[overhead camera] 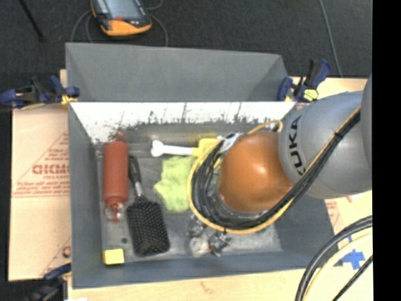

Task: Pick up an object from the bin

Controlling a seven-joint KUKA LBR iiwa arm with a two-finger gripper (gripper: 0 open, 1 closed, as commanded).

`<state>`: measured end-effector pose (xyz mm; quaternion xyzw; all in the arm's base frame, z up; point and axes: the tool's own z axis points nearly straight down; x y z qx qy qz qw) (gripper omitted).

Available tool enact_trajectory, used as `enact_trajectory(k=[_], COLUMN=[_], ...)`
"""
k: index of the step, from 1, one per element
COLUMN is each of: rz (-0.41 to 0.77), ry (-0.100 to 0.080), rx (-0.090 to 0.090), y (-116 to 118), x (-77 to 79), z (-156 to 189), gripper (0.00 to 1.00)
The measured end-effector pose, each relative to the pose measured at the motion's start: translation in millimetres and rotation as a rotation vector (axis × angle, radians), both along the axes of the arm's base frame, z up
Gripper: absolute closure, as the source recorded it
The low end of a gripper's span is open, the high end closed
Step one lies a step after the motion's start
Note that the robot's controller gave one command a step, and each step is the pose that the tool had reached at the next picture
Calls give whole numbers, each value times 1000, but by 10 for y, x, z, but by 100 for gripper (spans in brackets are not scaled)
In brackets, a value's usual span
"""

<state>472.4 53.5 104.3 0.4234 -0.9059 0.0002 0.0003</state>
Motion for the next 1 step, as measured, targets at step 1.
enact_trajectory(k=[1], rz=[-17], ry=[-6], rx=[0], y=[3], x=[43], z=[236], gripper=[100])
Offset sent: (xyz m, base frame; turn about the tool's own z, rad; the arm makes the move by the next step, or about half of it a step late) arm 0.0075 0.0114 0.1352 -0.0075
